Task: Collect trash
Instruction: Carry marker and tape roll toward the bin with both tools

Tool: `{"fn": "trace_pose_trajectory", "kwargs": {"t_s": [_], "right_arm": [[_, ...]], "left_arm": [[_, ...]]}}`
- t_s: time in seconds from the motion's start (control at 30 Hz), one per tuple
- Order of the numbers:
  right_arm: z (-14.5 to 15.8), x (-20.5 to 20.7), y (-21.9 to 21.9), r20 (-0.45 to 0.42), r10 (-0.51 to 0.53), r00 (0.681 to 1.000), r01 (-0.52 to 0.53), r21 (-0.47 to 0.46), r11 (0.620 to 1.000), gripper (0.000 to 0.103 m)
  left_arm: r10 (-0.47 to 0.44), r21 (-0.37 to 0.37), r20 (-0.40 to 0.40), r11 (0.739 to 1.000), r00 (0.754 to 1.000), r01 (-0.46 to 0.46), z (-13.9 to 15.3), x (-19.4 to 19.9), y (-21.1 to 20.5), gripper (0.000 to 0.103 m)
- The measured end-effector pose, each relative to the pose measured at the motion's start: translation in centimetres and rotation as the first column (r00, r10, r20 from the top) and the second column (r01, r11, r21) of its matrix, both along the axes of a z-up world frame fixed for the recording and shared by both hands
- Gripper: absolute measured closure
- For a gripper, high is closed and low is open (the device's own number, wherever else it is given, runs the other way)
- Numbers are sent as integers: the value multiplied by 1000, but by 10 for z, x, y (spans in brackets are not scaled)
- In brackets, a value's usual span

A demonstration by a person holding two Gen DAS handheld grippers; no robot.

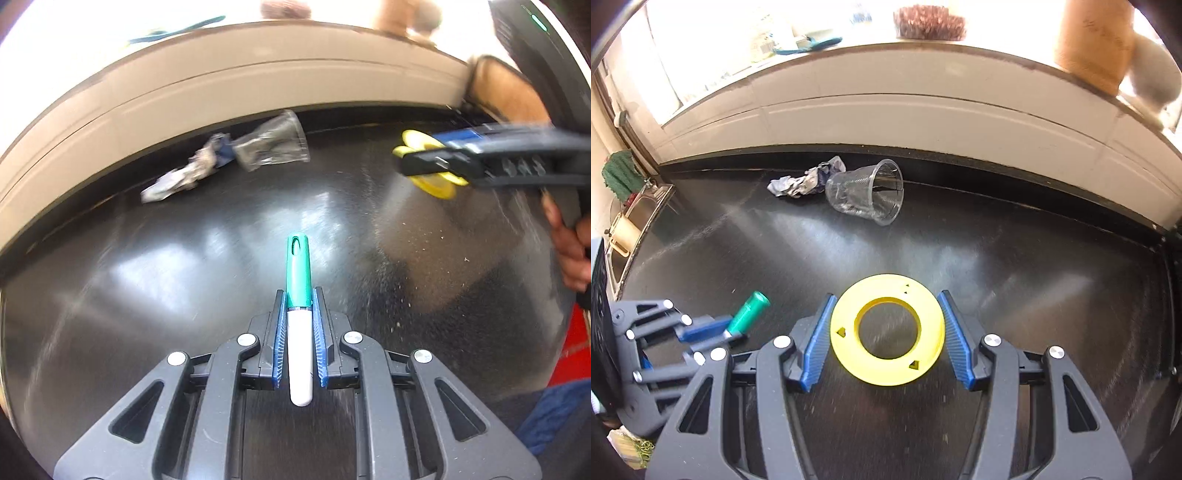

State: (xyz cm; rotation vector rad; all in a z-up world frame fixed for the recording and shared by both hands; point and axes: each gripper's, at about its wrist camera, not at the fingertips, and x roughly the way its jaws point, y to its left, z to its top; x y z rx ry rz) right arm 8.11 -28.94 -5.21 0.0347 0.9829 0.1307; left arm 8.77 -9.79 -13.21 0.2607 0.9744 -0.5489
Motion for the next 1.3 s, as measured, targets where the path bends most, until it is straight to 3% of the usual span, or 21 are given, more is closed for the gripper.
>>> {"fn": "trace_pose_trajectory", "kwargs": {"t_s": [0.17, 0.43, 0.57, 0.63, 0.7, 0.87, 0.97, 1.1, 1.3], "right_arm": [[7, -41, 11, -1, 7, 1000, -7, -5, 1000, 48], [8, -84, 23, 9, 10, 1000, -10, -2, 1000, 48], [15, -90, 34, 55, 49, 997, -46, -54, 997, 48], [13, -84, 38, 32, 46, 998, -44, -66, 997, 48], [17, -82, 44, 32, 65, 997, -63, -61, 996, 48], [19, -81, 61, 25, 128, 991, -125, -79, 989, 48], [17, -79, 86, 20, 173, 985, -171, -74, 982, 48], [19, -84, 137, 28, 269, 963, -267, -49, 962, 48], [16, -99, 238, 17, 460, 888, -459, -16, 888, 48]], "left_arm": [[99, -7, -2, 995, 995, -99, 20, -31, 28, 90], [176, -4, 16, 984, 984, -176, 37, -57, 47, 90], [172, 30, 72, 984, 983, -174, 44, -65, 48, 90], [256, -6, 0, 967, 967, -256, 41, -55, 55, 90], [280, -20, -29, 960, 960, -280, 42, -53, 57, 90], [309, 12, 22, 951, 951, -309, 46, -68, 78, 90], [370, 10, 17, 929, 929, -370, 43, -81, 107, 90], [482, 4, 18, 876, 876, -482, 44, -109, 156, 90], [651, 21, 19, 758, 759, -652, 41, -166, 230, 90]]}}
